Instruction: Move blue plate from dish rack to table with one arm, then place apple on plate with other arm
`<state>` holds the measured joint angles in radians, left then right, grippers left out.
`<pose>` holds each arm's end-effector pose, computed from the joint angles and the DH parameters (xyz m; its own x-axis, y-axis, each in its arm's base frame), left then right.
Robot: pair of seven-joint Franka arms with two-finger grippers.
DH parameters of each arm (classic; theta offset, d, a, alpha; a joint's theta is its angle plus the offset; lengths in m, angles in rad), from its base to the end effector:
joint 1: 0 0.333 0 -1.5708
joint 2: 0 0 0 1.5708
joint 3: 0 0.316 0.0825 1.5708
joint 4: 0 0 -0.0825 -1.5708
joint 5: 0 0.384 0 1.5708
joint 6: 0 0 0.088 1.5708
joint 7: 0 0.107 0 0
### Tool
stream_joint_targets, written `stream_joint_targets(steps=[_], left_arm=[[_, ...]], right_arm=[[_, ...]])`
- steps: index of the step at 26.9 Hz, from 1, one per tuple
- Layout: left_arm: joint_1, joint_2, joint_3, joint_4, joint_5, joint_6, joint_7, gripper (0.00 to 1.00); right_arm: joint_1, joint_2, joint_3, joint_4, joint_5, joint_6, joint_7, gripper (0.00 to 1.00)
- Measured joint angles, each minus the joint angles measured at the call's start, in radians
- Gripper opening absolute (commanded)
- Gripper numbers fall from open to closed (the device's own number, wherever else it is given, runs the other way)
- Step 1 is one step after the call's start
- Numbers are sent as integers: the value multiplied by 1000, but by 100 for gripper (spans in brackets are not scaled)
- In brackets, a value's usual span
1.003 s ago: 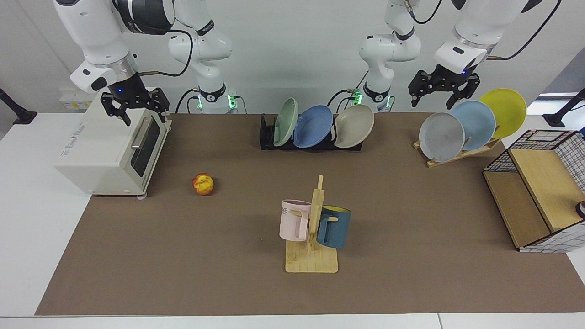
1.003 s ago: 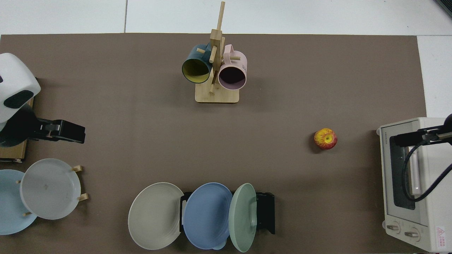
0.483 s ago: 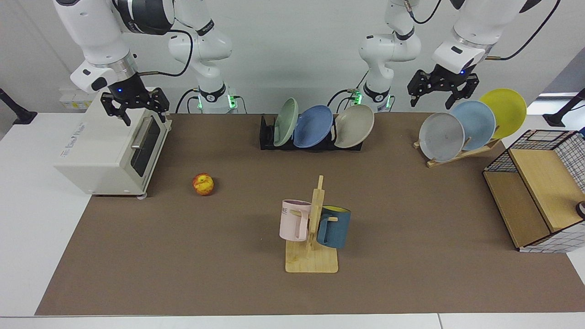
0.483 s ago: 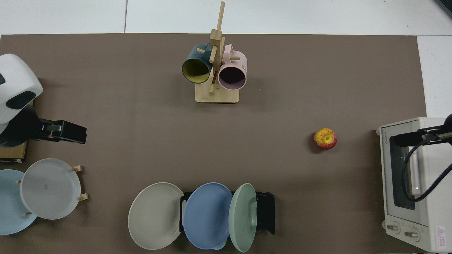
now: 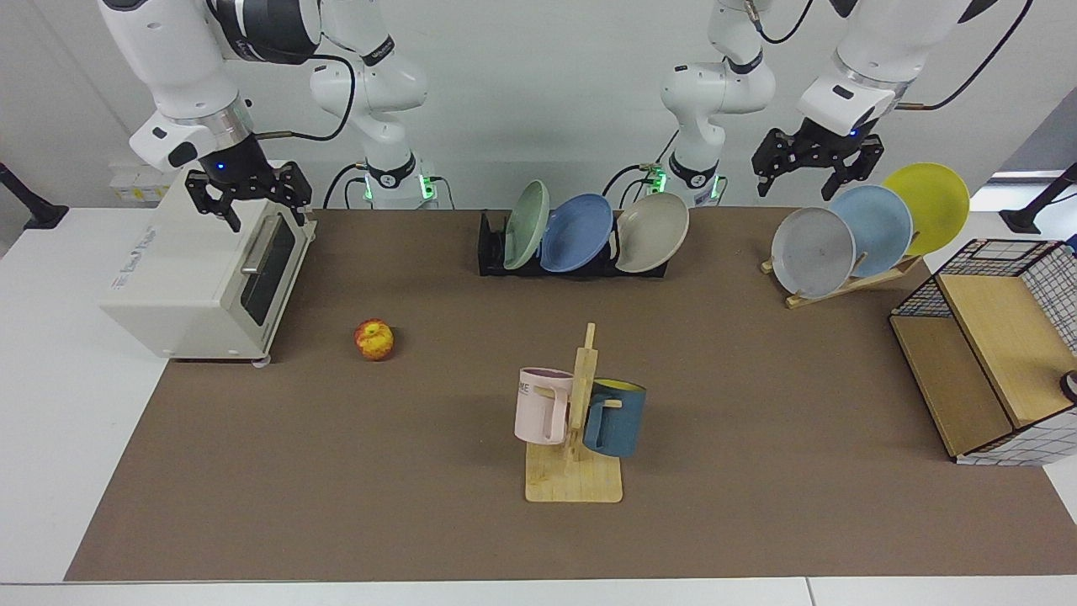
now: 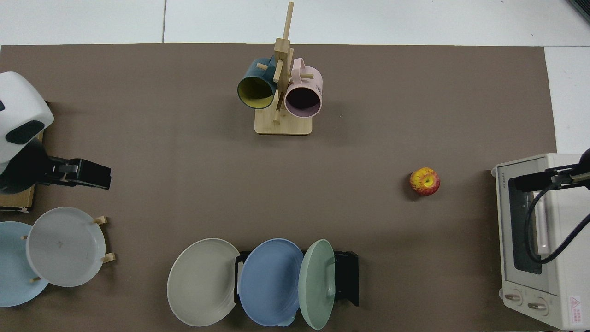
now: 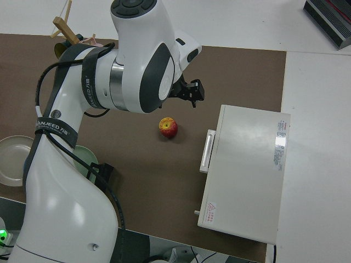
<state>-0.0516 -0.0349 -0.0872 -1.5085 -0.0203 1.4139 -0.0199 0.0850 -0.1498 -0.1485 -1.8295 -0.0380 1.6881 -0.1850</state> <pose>0.5216 -0.0763 0.6589 0.9908 -0.1213 -0.0601 -0.1205 -0.9926 0.0160 0.5129 -0.0411 0.5909 0.9919 0.1271 0.0038 0.1270 -0.9918 0.0167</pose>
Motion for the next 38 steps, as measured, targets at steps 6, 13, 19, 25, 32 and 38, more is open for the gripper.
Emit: stream_joint_targets(steps=[6, 13, 19, 25, 32, 38], left_arm=[[0, -9, 1, -11, 0, 0, 0, 100], [0, -36, 0, -68, 0, 2, 1, 99], [-2, -67, -13, -142, -7, 16, 28, 88], [-8, -131, -38, -280, -90, 34, 147, 88], [-10, -168, -132, -445, -192, 167, 163, 89], [-10, -187, -189, -536, -274, 267, 164, 90]], right_arm=[[0, 0, 0, 0, 0, 0, 0, 100], [0, 0, 0, 0, 0, 0, 0, 100], [1, 0, 3, 0, -1, 0, 0, 100], [12, 0, 22, 0, -4, 0, 0, 100], [30, 9, 26, -7, -5, 71, 0, 100], [48, 33, 27, -40, -5, 115, -2, 100]])
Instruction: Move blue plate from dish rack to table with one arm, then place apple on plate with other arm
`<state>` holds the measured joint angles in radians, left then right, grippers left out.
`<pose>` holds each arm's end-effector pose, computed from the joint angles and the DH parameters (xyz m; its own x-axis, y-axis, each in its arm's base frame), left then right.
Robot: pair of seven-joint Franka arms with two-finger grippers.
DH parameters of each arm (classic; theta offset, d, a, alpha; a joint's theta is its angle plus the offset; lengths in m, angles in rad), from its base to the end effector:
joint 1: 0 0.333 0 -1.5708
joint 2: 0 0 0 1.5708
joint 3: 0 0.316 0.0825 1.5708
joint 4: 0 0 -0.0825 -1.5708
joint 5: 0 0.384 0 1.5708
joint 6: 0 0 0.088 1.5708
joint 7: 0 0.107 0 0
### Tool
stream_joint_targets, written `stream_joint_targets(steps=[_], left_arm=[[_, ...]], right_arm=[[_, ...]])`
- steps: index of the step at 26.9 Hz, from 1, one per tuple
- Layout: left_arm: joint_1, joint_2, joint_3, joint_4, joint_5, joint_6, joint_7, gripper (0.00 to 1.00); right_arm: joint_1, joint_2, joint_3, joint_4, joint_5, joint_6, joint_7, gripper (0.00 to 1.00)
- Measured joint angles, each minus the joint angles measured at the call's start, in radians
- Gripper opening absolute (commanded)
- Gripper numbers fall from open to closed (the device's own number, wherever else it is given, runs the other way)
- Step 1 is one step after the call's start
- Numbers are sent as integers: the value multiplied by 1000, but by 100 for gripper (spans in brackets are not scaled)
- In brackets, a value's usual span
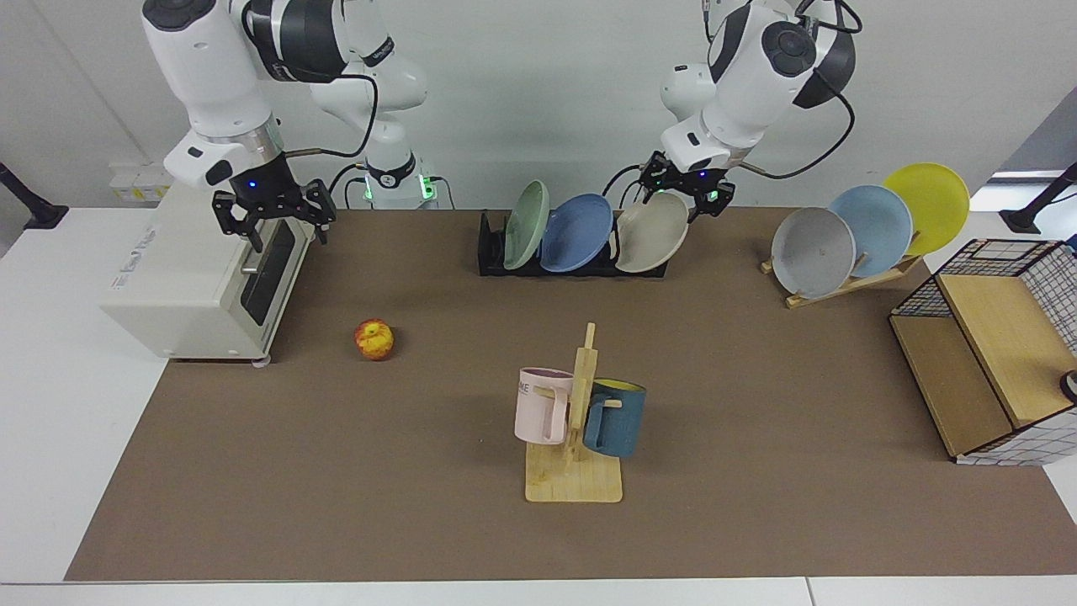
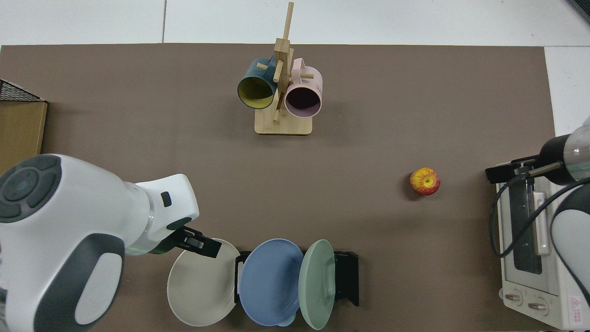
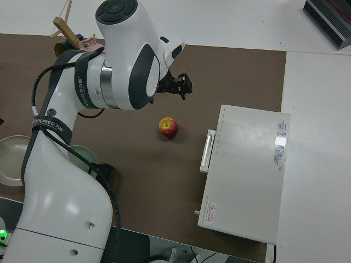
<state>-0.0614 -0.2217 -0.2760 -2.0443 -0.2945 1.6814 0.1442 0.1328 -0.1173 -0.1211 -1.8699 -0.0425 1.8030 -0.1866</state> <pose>0.4393 -0.1928 0.5234 0.9023 -0.4147 -0.1176 -0.3789 -0.8932 0.2421 0.5311 -0.0002 0.5653 0.9775 0.2066 0.0435 0.2051 -0.9781 0.0363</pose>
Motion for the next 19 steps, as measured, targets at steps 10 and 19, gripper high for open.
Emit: stream_joint_targets(steps=[10, 19], left_arm=[[-1, -15, -158, -148, -40, 135, -79, 90], [0, -19, -227, -277, -45, 266, -130, 90]], right_arm=[[37, 67, 3, -100, 16, 183, -1, 100], [90, 205, 4, -125, 22, 361, 2, 100]])
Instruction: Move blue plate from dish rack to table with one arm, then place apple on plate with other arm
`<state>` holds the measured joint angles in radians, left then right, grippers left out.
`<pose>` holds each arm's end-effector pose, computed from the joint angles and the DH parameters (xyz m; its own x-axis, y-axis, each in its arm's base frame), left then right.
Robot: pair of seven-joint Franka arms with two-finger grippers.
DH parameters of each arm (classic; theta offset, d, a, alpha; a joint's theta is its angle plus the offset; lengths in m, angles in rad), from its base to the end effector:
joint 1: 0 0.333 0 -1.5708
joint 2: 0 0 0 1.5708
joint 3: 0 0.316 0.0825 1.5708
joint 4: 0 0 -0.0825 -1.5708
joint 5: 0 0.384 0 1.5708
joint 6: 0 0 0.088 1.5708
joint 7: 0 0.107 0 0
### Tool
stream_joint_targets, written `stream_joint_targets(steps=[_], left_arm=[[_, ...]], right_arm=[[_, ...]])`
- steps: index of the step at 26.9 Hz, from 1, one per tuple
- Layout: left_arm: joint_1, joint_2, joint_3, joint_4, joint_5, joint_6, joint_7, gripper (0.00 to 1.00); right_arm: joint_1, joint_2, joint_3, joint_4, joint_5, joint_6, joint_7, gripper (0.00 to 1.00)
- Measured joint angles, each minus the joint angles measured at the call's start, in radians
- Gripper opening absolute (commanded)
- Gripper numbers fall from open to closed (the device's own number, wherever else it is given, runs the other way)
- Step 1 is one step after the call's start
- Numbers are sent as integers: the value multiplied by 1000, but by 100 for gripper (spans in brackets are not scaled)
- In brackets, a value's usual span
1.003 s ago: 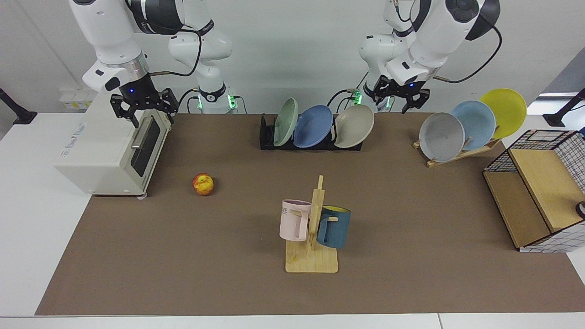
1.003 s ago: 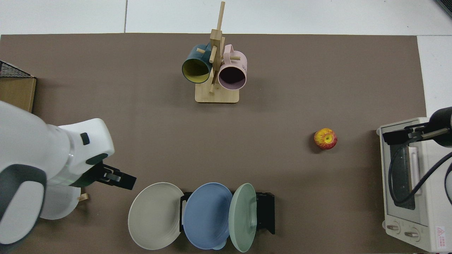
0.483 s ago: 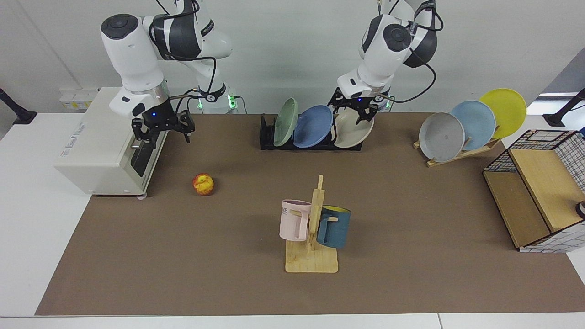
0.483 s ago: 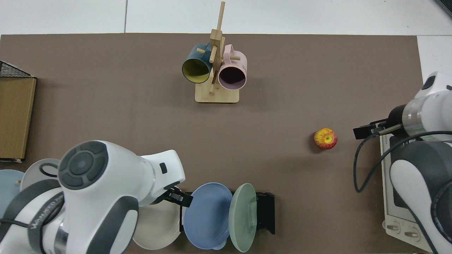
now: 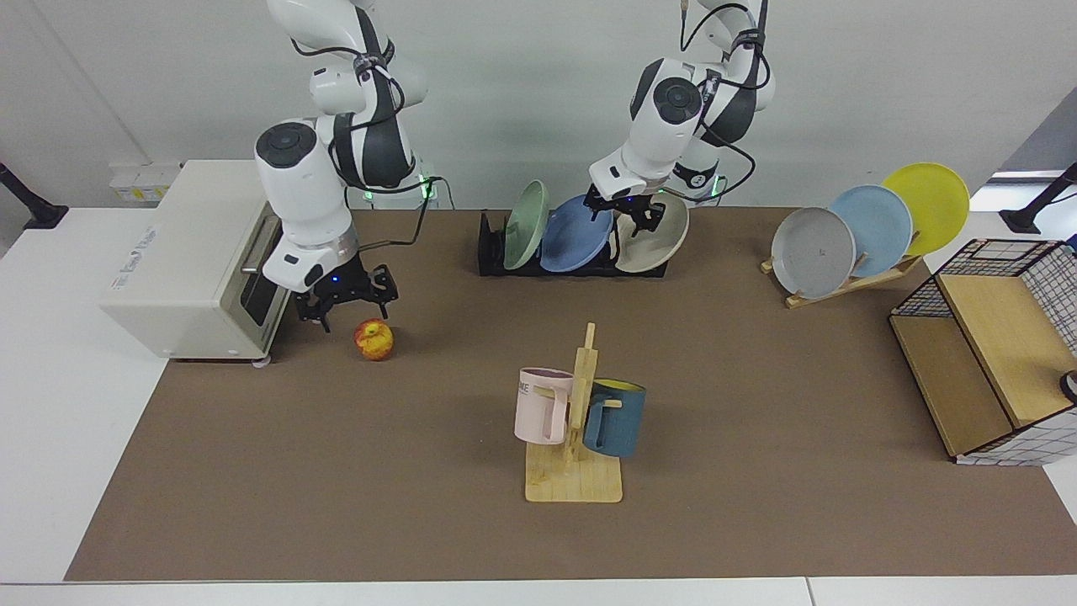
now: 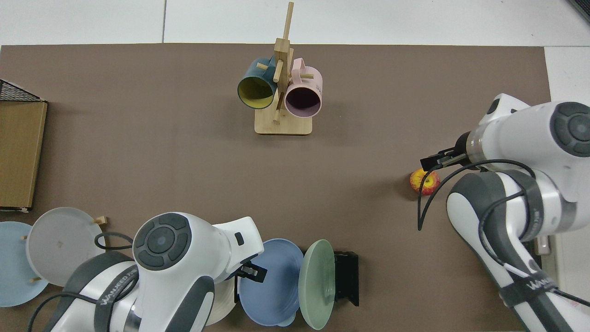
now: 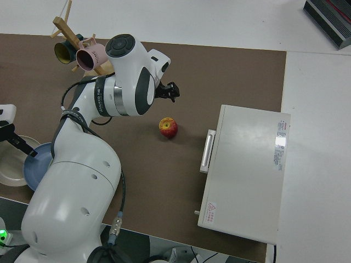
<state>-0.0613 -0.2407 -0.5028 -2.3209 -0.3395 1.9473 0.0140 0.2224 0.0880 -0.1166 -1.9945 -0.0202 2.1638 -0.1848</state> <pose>0.3731 -0.2671 0.4137 0.9007 -0.4035 -0.1613 -0.3756 -0.9095 0.1780 0.5782 0.0618 0.4253 0.9516 0.2982 0.0751 0.2957 -0.9543 0.0423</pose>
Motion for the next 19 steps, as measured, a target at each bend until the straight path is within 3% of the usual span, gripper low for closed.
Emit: stream_joint_targets(steps=[19], left_arm=[[0, -44, -131, -73, -1, 114, -263, 85]], right_arm=[[-10, 100, -6, -134, 47, 123, 59, 100]])
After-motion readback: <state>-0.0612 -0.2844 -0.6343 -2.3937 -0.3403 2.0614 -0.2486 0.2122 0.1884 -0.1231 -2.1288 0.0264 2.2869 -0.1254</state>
